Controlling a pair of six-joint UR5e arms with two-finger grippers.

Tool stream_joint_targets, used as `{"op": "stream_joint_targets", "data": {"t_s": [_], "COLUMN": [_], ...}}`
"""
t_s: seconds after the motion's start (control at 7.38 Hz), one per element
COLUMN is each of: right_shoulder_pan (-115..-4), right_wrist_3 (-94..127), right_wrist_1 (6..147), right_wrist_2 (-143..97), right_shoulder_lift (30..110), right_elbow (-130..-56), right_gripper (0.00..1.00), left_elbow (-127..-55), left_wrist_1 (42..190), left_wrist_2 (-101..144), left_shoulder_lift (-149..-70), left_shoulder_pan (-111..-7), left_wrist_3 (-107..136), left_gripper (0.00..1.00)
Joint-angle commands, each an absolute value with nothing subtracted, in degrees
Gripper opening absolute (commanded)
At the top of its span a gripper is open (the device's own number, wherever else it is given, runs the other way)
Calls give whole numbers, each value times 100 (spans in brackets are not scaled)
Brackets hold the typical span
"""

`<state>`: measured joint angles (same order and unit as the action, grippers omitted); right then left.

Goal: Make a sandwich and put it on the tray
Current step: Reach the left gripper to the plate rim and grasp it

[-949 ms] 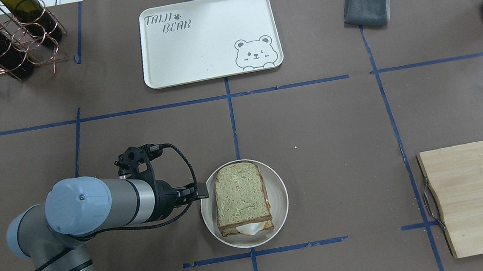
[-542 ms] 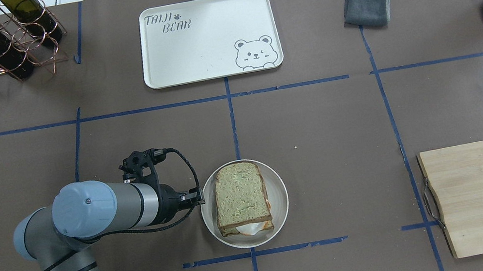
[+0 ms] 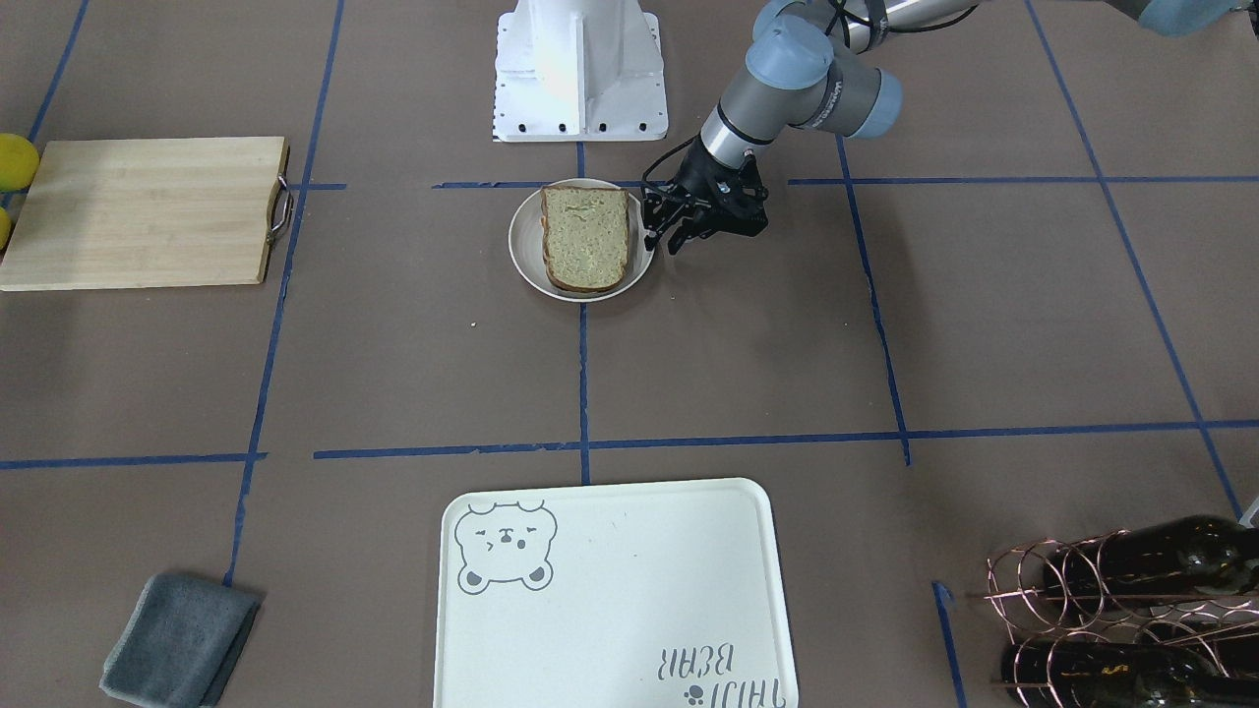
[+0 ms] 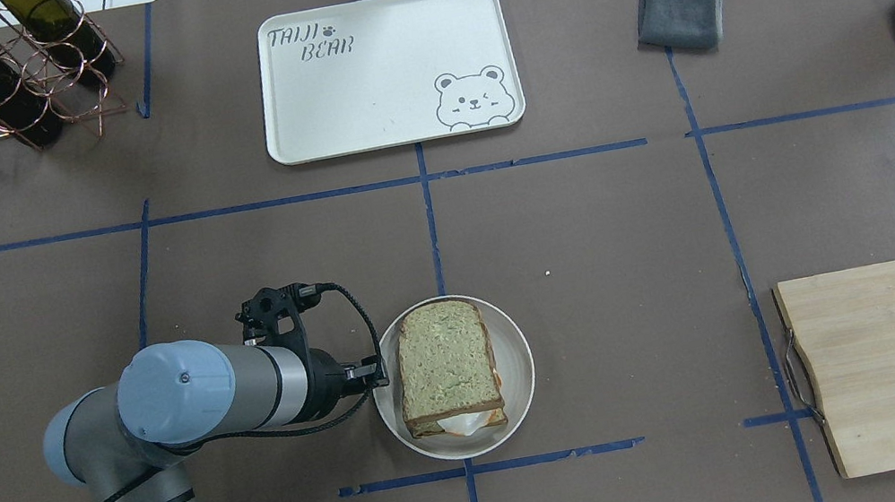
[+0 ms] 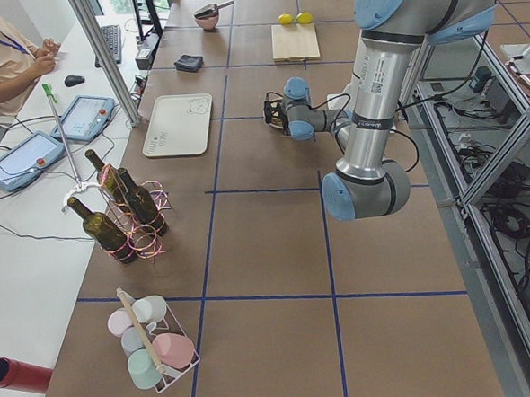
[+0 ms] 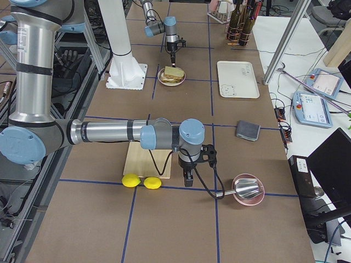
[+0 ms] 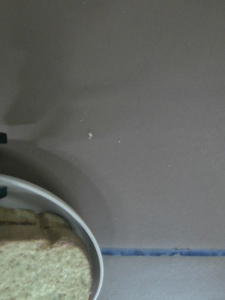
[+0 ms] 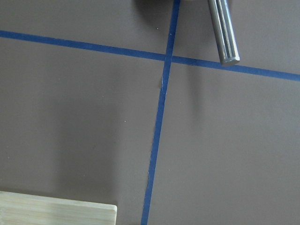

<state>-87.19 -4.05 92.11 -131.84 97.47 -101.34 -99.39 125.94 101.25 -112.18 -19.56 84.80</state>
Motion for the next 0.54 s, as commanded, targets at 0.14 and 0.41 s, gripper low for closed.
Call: {"op": "stream_joint_targets", "data": {"t_s": [0.14,0.41], "right_shoulder_pan": [-8719,-8719], "right_wrist_3": [-413,-413], "right_wrist_1": [9211,9211], "right_wrist_2": [-13184,-13184], "right_shoulder_lift": [9747,9747], "right_elbow": [-10125,-10125], "right_gripper": [100,100], "left_elbow": [-9923,-9923], "left_wrist_1": [12603,12603], "left_wrist_2": [10125,10125], "left_shoulder_lift": [-11250,-11241], "left_shoulder_pan": [-1855,-1846], "left_wrist_3": [8473,8455], "left_gripper": [30,18]}}
